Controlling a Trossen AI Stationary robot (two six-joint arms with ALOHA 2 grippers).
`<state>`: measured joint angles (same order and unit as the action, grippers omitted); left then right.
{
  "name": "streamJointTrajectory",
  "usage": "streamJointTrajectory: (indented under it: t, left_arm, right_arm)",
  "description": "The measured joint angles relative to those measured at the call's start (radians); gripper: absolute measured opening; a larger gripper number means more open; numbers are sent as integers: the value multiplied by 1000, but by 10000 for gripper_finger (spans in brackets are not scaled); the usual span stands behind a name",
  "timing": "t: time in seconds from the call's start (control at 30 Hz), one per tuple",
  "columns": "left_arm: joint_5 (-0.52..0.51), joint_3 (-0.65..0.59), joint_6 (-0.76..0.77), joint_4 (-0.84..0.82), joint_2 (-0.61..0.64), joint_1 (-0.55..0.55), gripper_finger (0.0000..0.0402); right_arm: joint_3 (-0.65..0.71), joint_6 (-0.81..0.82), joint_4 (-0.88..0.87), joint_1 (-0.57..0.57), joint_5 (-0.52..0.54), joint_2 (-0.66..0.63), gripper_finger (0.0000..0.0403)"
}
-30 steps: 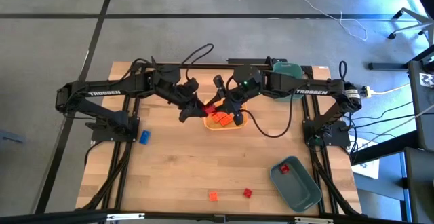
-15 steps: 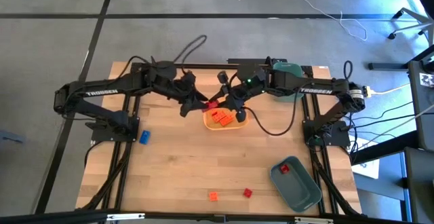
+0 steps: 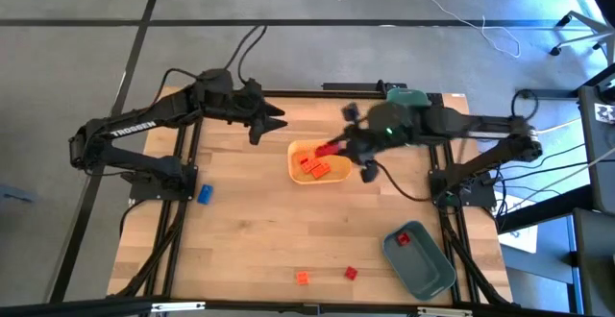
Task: Sort & place blocks by color
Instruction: Put the red game piece into the gray bin
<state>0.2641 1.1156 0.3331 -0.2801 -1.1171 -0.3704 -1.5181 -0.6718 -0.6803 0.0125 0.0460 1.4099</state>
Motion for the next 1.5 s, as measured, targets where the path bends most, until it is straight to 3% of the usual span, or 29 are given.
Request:
streamJointTrajectory:
  t: [0.1, 0.27, 0.4, 0.47, 0.63, 0.9, 1.07, 1.5]
  left_arm:
    - [8, 0, -4, -1, 2, -7, 202]
    - [10, 0, -56, -32, 1, -8, 202]
    - [13, 0, -82, -62, 1, -6, 202]
    - [9, 0, -88, -73, 1, -7, 202]
    - [16, 0, -154, -73, 1, -6, 202]
    - [175, 0, -326, -79, 0, -6, 202]
    - [172, 0, -346, -79, 0, -6, 202]
    - [172, 0, -373, -79, 0, -6, 202]
  right_arm:
    - [0, 151, -137, 45, 133, -48, 95]
    - [-1, 534, -361, 128, 298, -124, 95]
    - [-1, 861, -576, 214, 324, -147, 95]
    - [-1, 1011, -659, 260, 289, -149, 95]
    - [-1, 1349, -841, 369, 87, -132, 95]
    - [3, 1703, -895, 484, -183, -100, 95]
    - [3, 1849, -894, 545, -218, -58, 95]
    - [7, 1975, -864, 660, -306, 150, 95]
